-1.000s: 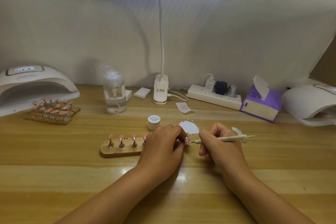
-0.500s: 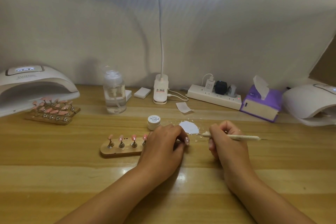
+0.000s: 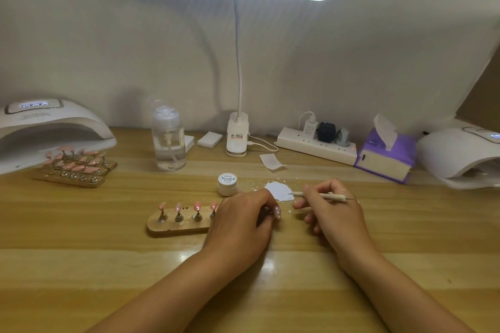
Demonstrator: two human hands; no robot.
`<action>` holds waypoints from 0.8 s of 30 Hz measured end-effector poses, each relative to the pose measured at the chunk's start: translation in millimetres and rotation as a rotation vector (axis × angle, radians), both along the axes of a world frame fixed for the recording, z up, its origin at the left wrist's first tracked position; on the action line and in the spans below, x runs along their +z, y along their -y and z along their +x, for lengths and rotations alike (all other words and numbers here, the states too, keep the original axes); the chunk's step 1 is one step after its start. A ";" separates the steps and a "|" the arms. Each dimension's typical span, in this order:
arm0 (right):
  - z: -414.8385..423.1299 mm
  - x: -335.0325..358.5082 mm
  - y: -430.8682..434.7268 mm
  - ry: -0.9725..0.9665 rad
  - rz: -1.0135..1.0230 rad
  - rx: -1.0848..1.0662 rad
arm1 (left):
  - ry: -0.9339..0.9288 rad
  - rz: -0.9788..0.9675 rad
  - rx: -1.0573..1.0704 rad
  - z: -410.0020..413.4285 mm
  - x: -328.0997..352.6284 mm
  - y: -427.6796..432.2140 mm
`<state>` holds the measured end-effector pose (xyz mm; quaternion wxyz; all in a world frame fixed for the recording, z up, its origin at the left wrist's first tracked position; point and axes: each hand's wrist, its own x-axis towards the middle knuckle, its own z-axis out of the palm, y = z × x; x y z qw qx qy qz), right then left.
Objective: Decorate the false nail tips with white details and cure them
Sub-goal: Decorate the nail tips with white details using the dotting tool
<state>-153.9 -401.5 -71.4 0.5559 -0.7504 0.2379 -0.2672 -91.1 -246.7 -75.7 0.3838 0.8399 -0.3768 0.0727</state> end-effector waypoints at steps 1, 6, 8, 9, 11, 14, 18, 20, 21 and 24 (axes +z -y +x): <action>0.3 -0.5 0.1 -0.003 -0.017 0.000 | -0.002 -0.001 0.002 -0.1 0.0 0.1; 1.8 -2.3 -1.3 -0.024 -0.069 0.007 | -0.009 -0.005 0.002 -0.5 1.0 0.1; 1.1 -0.8 -2.4 0.024 -0.044 -0.018 | -0.011 -0.005 0.002 -0.5 1.1 0.6; 0.5 0.8 -2.9 0.064 -0.012 -0.025 | -0.012 -0.005 0.004 -0.6 1.1 0.6; -2.1 5.7 -4.2 0.119 0.015 -0.009 | -0.016 -0.007 0.006 -0.4 1.1 0.6; -8.0 9.9 -9.3 0.146 0.040 0.048 | -0.021 -0.006 0.001 0.0 1.2 0.4; -10.2 8.2 -19.2 0.121 0.206 0.059 | -0.029 0.001 0.002 1.4 1.0 0.5; -8.6 7.1 -21.1 0.101 0.200 0.050 | -0.036 0.006 0.008 1.5 0.5 0.5; -7.9 6.5 -21.3 0.092 0.176 0.051 | -0.038 0.006 0.010 1.4 0.3 0.5; -7.6 5.5 -23.1 0.049 0.084 0.065 | -0.034 0.003 0.015 1.2 0.1 0.6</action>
